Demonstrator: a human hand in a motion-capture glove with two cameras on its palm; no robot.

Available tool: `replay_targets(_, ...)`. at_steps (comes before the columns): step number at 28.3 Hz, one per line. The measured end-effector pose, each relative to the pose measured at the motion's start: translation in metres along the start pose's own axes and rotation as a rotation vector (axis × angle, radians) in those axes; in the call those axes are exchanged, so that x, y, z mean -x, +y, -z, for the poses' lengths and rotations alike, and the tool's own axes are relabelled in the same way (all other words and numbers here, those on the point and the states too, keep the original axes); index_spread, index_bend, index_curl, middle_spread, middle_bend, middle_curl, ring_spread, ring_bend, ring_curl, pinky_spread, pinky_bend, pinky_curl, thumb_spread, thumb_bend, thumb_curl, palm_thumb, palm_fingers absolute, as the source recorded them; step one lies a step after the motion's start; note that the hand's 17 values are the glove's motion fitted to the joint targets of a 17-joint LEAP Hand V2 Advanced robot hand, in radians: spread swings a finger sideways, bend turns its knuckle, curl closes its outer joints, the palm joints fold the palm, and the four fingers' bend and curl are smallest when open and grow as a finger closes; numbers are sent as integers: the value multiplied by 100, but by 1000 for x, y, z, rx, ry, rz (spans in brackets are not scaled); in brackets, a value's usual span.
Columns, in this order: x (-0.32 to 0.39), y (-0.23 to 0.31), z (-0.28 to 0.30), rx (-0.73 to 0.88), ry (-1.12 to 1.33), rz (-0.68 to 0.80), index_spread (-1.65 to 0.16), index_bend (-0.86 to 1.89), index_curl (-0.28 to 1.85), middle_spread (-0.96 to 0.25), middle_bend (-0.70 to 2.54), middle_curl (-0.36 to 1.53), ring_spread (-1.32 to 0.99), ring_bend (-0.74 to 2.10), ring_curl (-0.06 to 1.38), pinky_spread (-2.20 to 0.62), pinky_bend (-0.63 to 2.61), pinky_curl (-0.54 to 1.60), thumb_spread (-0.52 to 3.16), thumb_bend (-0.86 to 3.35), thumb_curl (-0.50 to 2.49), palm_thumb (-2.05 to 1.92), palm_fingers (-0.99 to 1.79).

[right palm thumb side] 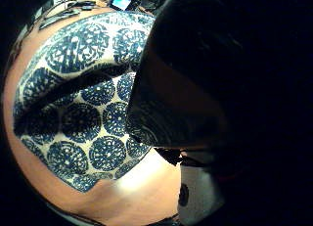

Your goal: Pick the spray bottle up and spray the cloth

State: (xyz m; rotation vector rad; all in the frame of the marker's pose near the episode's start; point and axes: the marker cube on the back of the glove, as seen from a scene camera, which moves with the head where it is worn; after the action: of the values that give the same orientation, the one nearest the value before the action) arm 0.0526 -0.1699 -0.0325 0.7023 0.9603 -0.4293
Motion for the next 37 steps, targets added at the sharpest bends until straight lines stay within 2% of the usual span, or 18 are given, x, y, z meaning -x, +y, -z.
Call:
replay_targets(7, -24, 1, 13, -36, -21, -108, -28, 26, 57, -21, 55, 52, -21, 72, 46, -33, 55, 43, 53, -3, 76, 88, 139)
replay_targets(17, -79, -20, 54, -141, -228, -361, -28, 26, 58, -21, 55, 52, -21, 72, 46, -33, 55, 43, 53, -3, 76, 88, 140)
replay_targets(27, -119, -53, 108, -415, -854, -852, -28, 26, 58, -21, 55, 52, -21, 71, 46, -33, 55, 43, 52, -3, 77, 88, 140)
replay_targets(32, -118, -70, 117, -553, -1069, -1024, -28, 26, 58, -21, 55, 52, -21, 71, 46, -33, 55, 43, 52, -3, 77, 88, 140)
replay_targets(37, -89, -87, 91, -591, -1212, -1134, -28, 26, 58, -21, 55, 52, -20, 71, 46, -32, 55, 43, 52, -3, 77, 88, 140)
